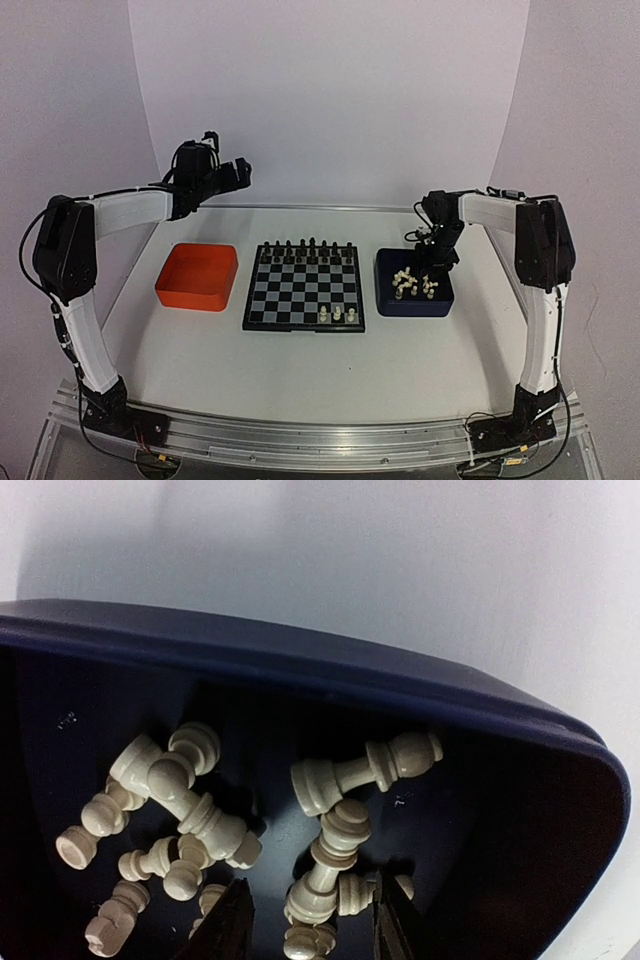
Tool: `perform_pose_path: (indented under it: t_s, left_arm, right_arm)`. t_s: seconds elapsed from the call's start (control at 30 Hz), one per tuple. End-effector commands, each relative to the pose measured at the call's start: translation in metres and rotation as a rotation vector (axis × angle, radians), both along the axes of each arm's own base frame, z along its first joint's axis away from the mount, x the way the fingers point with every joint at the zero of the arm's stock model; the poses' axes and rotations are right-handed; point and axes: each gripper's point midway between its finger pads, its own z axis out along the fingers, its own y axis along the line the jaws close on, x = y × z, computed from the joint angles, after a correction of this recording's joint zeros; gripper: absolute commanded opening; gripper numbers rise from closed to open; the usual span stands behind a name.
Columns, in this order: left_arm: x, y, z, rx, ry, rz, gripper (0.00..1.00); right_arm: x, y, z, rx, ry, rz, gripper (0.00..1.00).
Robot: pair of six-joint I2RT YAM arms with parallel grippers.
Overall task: Set up the chess pieces on the board
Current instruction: Pick up the chess piece from the storage box.
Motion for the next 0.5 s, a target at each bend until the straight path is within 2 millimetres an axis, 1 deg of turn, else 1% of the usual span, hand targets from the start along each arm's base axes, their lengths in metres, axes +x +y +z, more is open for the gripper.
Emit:
perform_pose_path:
  t_s: [0.0,0.47]
  left_arm:
    - [-0.008,0.005,0.039,-0.038,-0.084,0.009,1.0]
    - [-0.009,0.004,0.039,-0.031,-0.084,0.003,1.0]
  right_arm:
    - [0.006,-0.005,0.001,-0.022,-0.006,-0.024,0.36]
    - [0.014,-0.001,-0.01,-0.012,-0.001,-0.035,0.29]
